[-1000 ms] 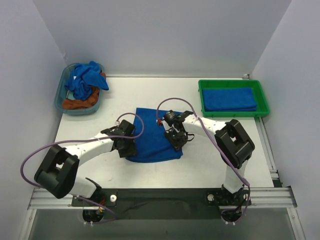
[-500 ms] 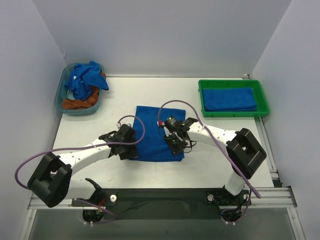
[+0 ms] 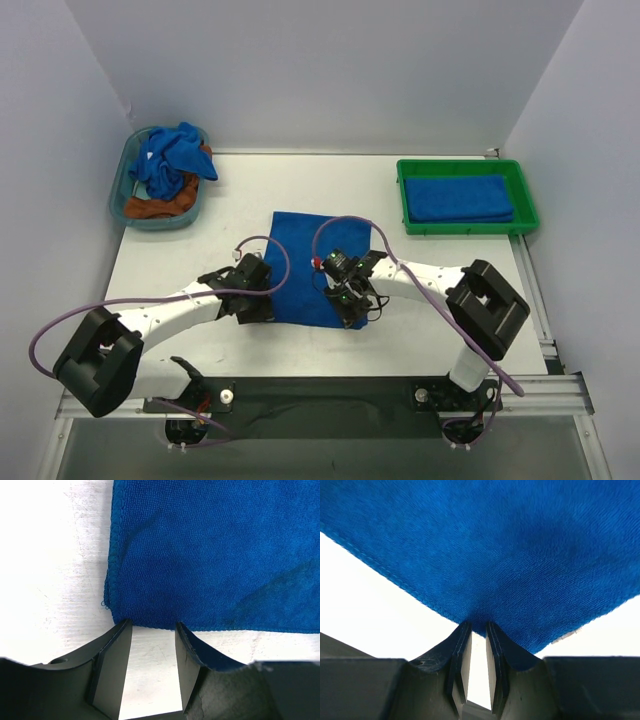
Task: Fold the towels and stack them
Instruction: Fold the towel
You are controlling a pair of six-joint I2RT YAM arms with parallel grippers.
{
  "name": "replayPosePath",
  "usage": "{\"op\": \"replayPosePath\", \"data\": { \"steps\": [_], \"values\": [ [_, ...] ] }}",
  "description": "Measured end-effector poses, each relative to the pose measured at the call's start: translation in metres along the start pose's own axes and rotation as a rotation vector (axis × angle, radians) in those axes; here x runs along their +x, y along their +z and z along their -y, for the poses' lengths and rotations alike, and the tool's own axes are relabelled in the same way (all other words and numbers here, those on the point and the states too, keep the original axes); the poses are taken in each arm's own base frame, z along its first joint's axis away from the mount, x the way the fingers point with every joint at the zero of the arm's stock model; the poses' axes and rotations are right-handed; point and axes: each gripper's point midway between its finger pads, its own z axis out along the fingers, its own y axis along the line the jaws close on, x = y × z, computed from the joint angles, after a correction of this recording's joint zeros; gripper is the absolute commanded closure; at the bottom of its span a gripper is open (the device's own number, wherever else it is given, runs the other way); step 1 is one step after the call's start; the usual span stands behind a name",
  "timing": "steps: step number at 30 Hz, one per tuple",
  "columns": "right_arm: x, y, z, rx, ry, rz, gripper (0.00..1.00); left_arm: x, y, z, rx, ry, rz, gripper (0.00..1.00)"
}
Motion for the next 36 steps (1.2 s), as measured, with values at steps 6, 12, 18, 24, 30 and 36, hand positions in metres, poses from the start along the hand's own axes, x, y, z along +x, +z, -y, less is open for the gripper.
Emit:
{"op": "replayPosePath", "data": {
  "steps": [6, 12, 18, 24, 30, 36],
  "values": [
    [0.009, 0.003, -0.005, -0.014, 0.019, -0.02, 0.8, -0.001, 0.0, -0.002, -0.009, 0.0, 0.007, 0.5],
    [0.017, 0.003, -0.019, -0.024, -0.012, -0.02, 0.8, -0.002, -0.002, -0.006, -0.026, 0.002, 0.015, 0.5],
    [0.018, -0.02, -0.019, -0.021, -0.014, 0.053, 0.77, -0.007, -0.021, -0.008, -0.013, 0.006, 0.05, 0.49],
    [-0.003, -0.052, -0.017, -0.033, 0.02, 0.201, 0.75, -0.035, -0.043, 0.016, 0.053, 0.013, 0.119, 0.49],
    [0.014, -0.026, 0.0, 0.022, 0.045, 0.104, 0.77, -0.036, -0.019, 0.02, -0.003, 0.048, 0.055, 0.5],
    [0.036, -0.002, 0.009, 0.058, 0.037, -0.005, 0.78, -0.019, -0.002, 0.008, -0.047, 0.046, -0.012, 0.5]
  ]
}}
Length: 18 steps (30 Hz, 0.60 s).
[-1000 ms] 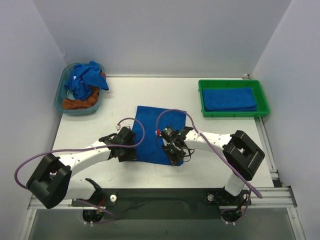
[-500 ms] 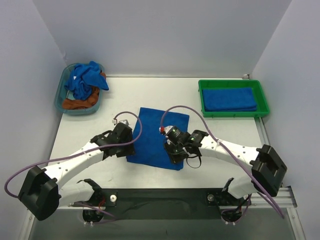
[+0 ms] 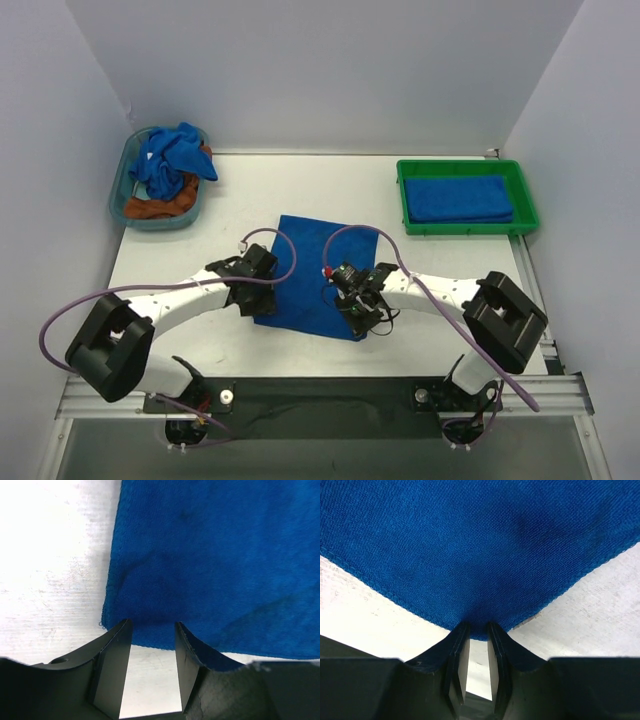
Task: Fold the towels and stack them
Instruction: Fold the towel
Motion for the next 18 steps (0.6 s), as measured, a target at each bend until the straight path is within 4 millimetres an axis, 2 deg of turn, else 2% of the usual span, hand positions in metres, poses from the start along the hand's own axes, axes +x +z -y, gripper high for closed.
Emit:
{"op": "replayPosePath", "data": {
  "steps": [3, 5, 11, 15, 17, 18],
  "values": [
    [0.0, 0.001, 0.001, -0.008, 0.0, -0.005, 0.78, 0.015, 0.006, -0.008, -0.004, -0.015, -0.027, 0.51],
    [0.0, 0.001, 0.001, -0.016, 0.004, -0.01, 0.78, 0.018, 0.004, -0.008, 0.027, -0.037, -0.014, 0.5],
    [0.002, 0.0, 0.002, -0.053, 0.049, -0.019, 0.79, 0.042, -0.007, -0.012, 0.117, -0.112, -0.019, 0.51],
    [0.011, -0.003, 0.007, -0.074, 0.091, -0.028, 0.78, 0.063, -0.018, -0.01, 0.17, -0.145, -0.048, 0.49],
    [0.016, -0.006, 0.011, -0.07, 0.106, -0.033, 0.76, 0.071, -0.026, -0.008, 0.2, -0.147, -0.059, 0.44],
    [0.016, -0.009, 0.013, -0.068, 0.112, -0.031, 0.68, 0.071, -0.03, -0.006, 0.212, -0.151, -0.056, 0.42]
  ]
}}
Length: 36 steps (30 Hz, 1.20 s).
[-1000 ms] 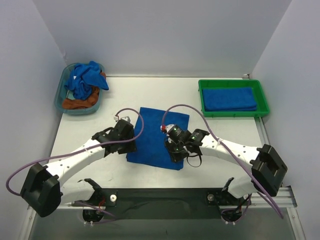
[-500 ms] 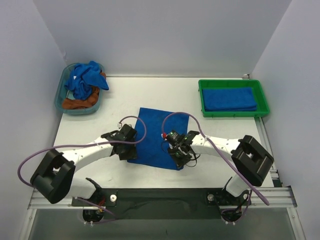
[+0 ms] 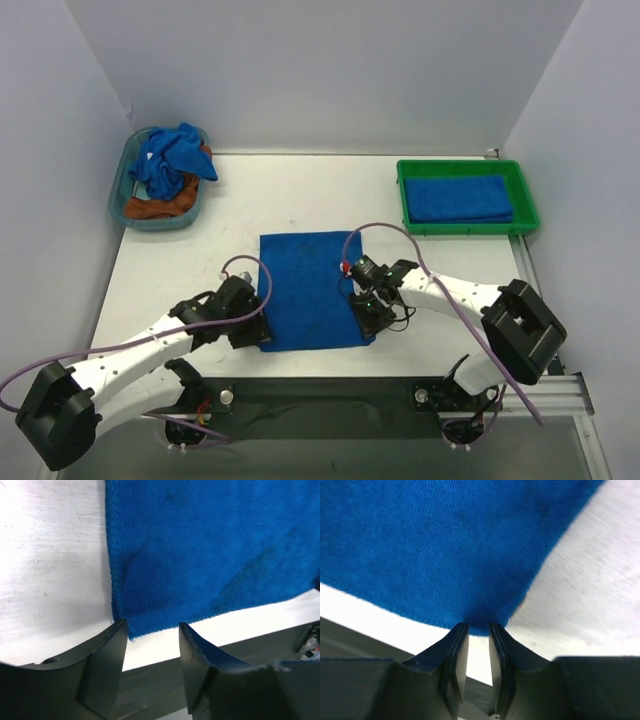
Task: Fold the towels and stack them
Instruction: Fold the towel
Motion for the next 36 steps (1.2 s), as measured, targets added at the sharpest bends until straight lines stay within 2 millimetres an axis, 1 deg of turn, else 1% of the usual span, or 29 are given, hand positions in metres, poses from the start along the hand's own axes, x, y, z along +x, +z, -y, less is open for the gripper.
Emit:
{"op": "replayPosePath", "data": {
  "steps": [1, 2, 3, 4, 6, 8, 9, 11, 12, 13, 15, 16, 18, 20, 23, 26, 29, 32, 34, 36],
  "values": [
    [-0.001, -0.004, 0.0, -0.003, 0.004, 0.011, 0.63, -0.001, -0.003, 0.002, 0.013, -0.003, 0.009, 0.39],
    [-0.005, -0.009, 0.0, -0.007, 0.002, 0.03, 0.59, -0.004, -0.007, 0.005, 0.021, -0.003, 0.019, 0.37],
    [-0.01, -0.015, 0.0, -0.011, 0.005, 0.056, 0.49, -0.009, -0.012, 0.01, 0.032, -0.003, 0.038, 0.36],
    [-0.019, -0.024, -0.002, -0.018, 0.009, 0.093, 0.43, -0.014, -0.016, 0.015, 0.037, 0.0, 0.055, 0.36],
    [-0.046, -0.044, -0.007, -0.035, 0.011, 0.188, 0.33, -0.036, -0.027, 0.034, 0.063, 0.012, 0.115, 0.34],
    [-0.081, -0.067, -0.011, -0.056, 0.031, 0.309, 0.31, -0.065, -0.035, 0.056, 0.103, 0.013, 0.18, 0.34],
    [-0.1, -0.078, -0.012, -0.068, 0.049, 0.377, 0.29, -0.083, -0.038, 0.067, 0.124, 0.005, 0.215, 0.34],
    [-0.137, -0.097, -0.009, -0.092, 0.096, 0.513, 0.27, -0.121, -0.037, 0.081, 0.152, -0.026, 0.283, 0.36],
    [-0.153, -0.104, -0.007, -0.106, 0.125, 0.573, 0.27, -0.139, -0.034, 0.085, 0.164, -0.044, 0.31, 0.43],
    [-0.167, -0.109, -0.003, -0.119, 0.155, 0.626, 0.27, -0.156, -0.03, 0.087, 0.171, -0.057, 0.333, 0.46],
    [-0.196, -0.116, 0.004, -0.144, 0.212, 0.72, 0.25, -0.182, -0.018, 0.089, 0.174, -0.076, 0.357, 0.5],
    [-0.21, -0.117, 0.007, -0.156, 0.233, 0.763, 0.25, -0.194, -0.012, 0.09, 0.174, -0.08, 0.364, 0.5],
    [-0.235, -0.113, 0.014, -0.175, 0.272, 0.827, 0.24, -0.214, 0.001, 0.096, 0.184, -0.083, 0.371, 0.52],
    [-0.256, -0.101, 0.019, -0.195, 0.299, 0.859, 0.23, -0.235, 0.015, 0.105, 0.212, -0.077, 0.385, 0.53],
    [-0.277, -0.077, 0.019, -0.234, 0.325, 0.871, 0.22, -0.254, 0.034, 0.113, 0.253, -0.071, 0.39, 0.54],
    [-0.291, -0.056, 0.019, -0.28, 0.349, 0.882, 0.21, -0.265, 0.054, 0.114, 0.279, -0.073, 0.388, 0.54],
    [-0.301, -0.041, 0.02, -0.31, 0.369, 0.893, 0.2, -0.27, 0.072, 0.106, 0.283, -0.085, 0.379, 0.54],
    [-0.309, -0.033, 0.026, -0.346, 0.4, 0.917, 0.2, -0.276, 0.082, 0.093, 0.276, -0.106, 0.385, 0.54],
    [-0.31, -0.029, 0.035, -0.356, 0.43, 0.934, 0.2, -0.281, 0.086, 0.08, 0.262, -0.127, 0.391, 0.54],
    [-0.308, -0.022, 0.049, -0.355, 0.466, 0.936, 0.2, -0.284, 0.09, 0.068, 0.247, -0.148, 0.396, 0.55]
  ]
}}
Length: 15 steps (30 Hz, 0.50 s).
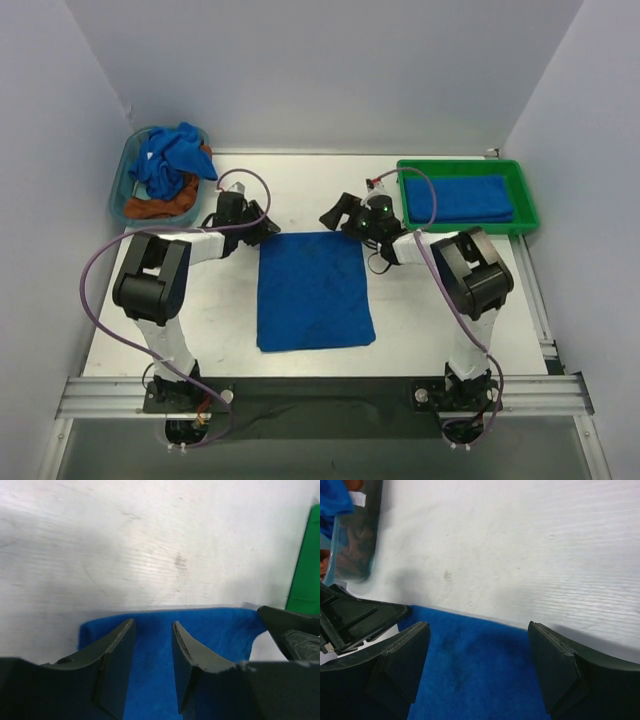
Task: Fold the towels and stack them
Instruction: Fold the towel
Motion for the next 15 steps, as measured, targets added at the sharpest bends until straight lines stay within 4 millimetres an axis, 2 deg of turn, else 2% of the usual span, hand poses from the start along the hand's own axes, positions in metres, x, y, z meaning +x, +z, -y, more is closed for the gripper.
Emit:
{"op": "replayPosePath", "data": {
  "steps": [4, 6, 13, 15],
  "values": [
    [0.001, 0.001, 0.031, 0.034, 0.067, 0.014, 0.2, -0.001, 0.004, -0.02, -0.029, -0.023, 0.003, 0.55],
    [0.0, 0.0, 0.042, 0.036, 0.098, 0.03, 0.2, 0.0, 0.005, -0.02, -0.02, -0.026, 0.007, 0.55],
    [-0.007, -0.005, 0.049, 0.014, 0.136, 0.072, 0.2, -0.003, 0.005, -0.023, 0.001, -0.047, 0.024, 0.53],
    [-0.007, -0.006, 0.05, 0.012, 0.13, 0.068, 0.2, -0.006, 0.004, -0.024, 0.003, -0.053, 0.025, 0.5]
  ]
}}
